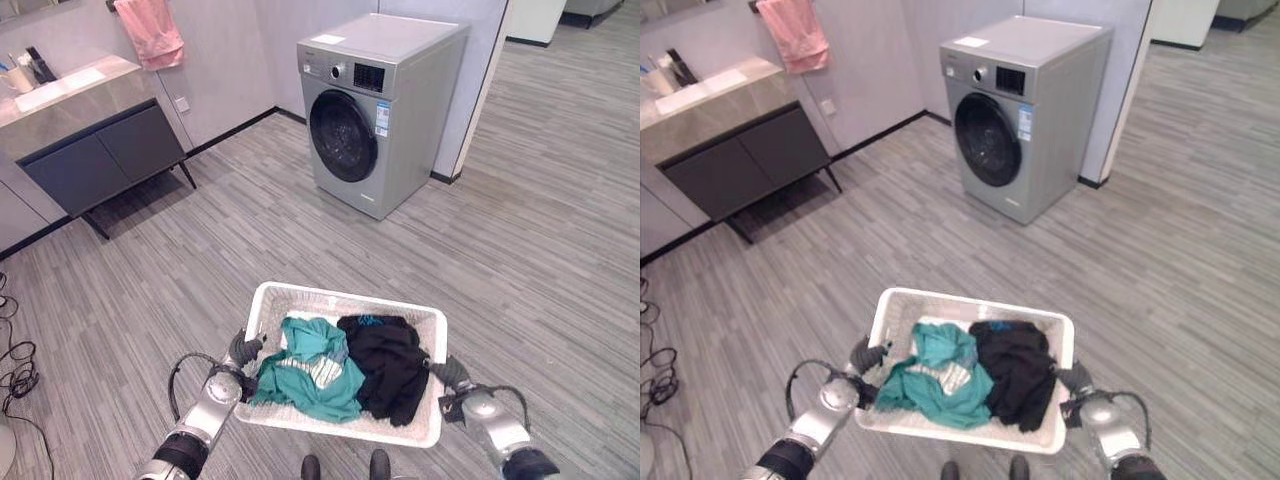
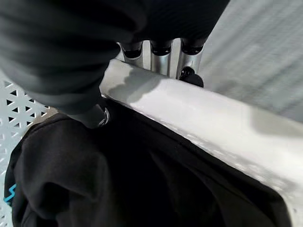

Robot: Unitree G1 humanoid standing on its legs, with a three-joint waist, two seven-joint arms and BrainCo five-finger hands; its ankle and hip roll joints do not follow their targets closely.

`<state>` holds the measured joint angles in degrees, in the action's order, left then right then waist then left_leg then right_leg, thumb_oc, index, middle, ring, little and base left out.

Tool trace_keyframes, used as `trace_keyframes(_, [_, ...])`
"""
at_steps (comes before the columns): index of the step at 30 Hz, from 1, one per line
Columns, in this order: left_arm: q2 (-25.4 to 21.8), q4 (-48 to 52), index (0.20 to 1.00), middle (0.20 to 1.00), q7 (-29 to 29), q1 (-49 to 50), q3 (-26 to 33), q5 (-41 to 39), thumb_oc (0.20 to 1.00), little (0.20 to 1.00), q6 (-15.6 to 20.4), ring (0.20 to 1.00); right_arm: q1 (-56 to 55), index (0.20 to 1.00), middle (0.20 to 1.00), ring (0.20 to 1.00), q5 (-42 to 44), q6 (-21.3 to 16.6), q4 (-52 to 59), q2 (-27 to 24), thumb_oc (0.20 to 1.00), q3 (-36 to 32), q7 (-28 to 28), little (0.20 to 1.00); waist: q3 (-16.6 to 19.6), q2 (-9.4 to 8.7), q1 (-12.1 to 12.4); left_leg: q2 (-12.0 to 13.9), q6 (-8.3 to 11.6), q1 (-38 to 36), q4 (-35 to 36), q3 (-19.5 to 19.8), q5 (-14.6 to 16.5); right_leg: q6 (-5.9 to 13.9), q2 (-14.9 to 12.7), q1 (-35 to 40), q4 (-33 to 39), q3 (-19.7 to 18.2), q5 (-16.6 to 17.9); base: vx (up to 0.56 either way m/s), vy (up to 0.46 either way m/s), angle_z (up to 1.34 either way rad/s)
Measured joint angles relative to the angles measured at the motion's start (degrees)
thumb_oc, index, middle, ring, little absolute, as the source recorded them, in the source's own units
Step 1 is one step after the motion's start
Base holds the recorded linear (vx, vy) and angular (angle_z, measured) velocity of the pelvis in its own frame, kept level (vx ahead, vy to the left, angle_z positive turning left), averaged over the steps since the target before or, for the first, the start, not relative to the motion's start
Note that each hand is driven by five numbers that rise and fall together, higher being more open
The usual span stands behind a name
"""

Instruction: Grab the laundry basket,head to the washer,open it,put in the laundry and shut it.

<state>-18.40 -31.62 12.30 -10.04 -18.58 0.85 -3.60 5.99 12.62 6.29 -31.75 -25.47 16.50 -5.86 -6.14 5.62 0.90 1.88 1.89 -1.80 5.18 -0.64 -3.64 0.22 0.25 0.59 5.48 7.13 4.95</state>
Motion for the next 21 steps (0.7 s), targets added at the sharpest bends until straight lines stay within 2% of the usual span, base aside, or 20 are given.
trace_keyframes(7, [-1.13,0.36,0.2,0.2,-0.09,-2.36,0.11,-0.01,0.2,0.2,-0.02,0.2,2.28,0.2,0.2,0.2,-0.07,0.08,3.32,-2.4,0.2,-0.26,0.75,0.2,-0.83,-1.0,0.1,-0.03,-0.08,1.37,-0.03,-0.46,0.0,-0.03,0.0,-1.6,-0.46,-0.43,0.17,-0.02,0.046,-0.03])
trace_keyframes(11, [-3.94,3.04,0.2,0.2,-0.21,-7.64,0.09,-0.02,0.2,0.2,-0.06,0.2,7.05,0.2,0.2,0.2,-0.14,0.17,5.7,-5.71,0.2,-0.18,1.9,0.2,-3.78,-3.0,0.58,-0.6,-0.48,4.85,-4.71,-1.47,0.92,-0.13,-0.71,-2.86,-0.5,-1.18,0.91,-0.01,0.153,-0.06])
trace_keyframes(14, [-4.14,3.16,0.2,0.2,-0.18,-12.68,-0.24,-0.42,0.2,0.2,-0.18,0.2,12.21,0.2,0.2,0.2,-0.17,0.23,5.45,-8.06,0.2,-0.88,1.89,0.2,-5.07,-2.9,1.0,-1.35,-1.66,5.62,-6.12,-1.39,2.26,0.41,-1.42,-3.14,-0.56,-1.67,1.14,0.07,0.235,-0.03])
trace_keyframes(15, [-3.99,2.69,0.2,0.2,-0.2,-14.13,-0.33,-0.42,0.2,0.2,-0.07,0.2,13.35,0.2,0.2,0.2,-0.16,0.22,5.05,-8.73,0.2,-1.1,1.99,0.2,-5.23,-2.34,1.05,-1.46,-1.9,5.15,-5.55,-1.51,2.12,0.71,-1.61,-3.26,-1.38,-1.5,0.89,0.15,0.316,0.02])
trace_keyframes(16, [-3.91,2.4,0.2,0.2,-0.23,-15.83,-0.47,-0.43,0.2,0.2,-0.09,0.2,14.4,0.2,0.2,0.2,-0.15,0.22,4.51,-9.03,0.2,-1.5,2.03,0.2,-5.28,-2.37,1.04,-2.68,-2.85,4.44,-5.32,-1.43,2.74,1.48,-2.3,-3.52,-3.24,-1.61,-0.08,0.16,0.304,0.06])
trace_keyframes(17, [-3.92,1.52,0.2,0.2,-0.18,-18.0,-0.78,-0.49,0.2,0.2,-0.11,0.2,15.29,0.2,0.2,0.2,-0.06,0.24,3.72,-9.1,0.2,-1.43,2.01,0.2,-5.48,-2.18,0.66,-2.82,-3.89,3.03,-4.93,-1.38,2.34,2.82,-3.34,-5.84,-11.35,-1.65,-4.01,0.19,0.301,0.12])
trace_keyframes(18, [-3.99,0.7,0.2,0.2,-0.17,-18.84,-0.86,-0.49,0.2,0.2,-0.09,0.2,15.5,0.2,0.2,0.2,-0.02,0.23,3.49,-8.96,0.2,-1.3,2.02,0.2,-5.6,-2.25,0.56,-3.31,-3.85,2.66,-5.08,-1.26,2.56,3.57,-4.35,-8.26,-17.7,-1.85,-6.65,0.18,0.198,0.23])
trace_keyframes(19, [-4.38,0.58,0.2,0.2,-0.23,-19.06,-0.87,-0.56,0.2,0.2,-0.18,0.2,15.97,0.2,0.2,0.2,0.05,0.28,3.05,-8.9,0.2,-0.75,2.14,0.2,-5.64,-2.82,0.01,-4.49,-4.88,1.79,-5.26,-1.02,3.4,3.9,-5.04,-9.6,-21.96,-2.0,-7.46,0.25,0.161,0.03])
trace_keyframes(21, [-5.41,-0.06,0.2,0.2,-0.24,-19.02,-0.87,-0.87,0.2,0.2,-0.31,0.2,19.29,0.2,0.2,0.2,0.07,0.32,0.68,-8.86,0.2,1.71,2.34,0.2,-5.96,-2.87,0.08,-5.0,-6.19,0.1,-4.6,-1.36,4.45,5.09,-5.91,-14.71,-32.14,-1.75,-8.64,0.23,0.068,-0.18])
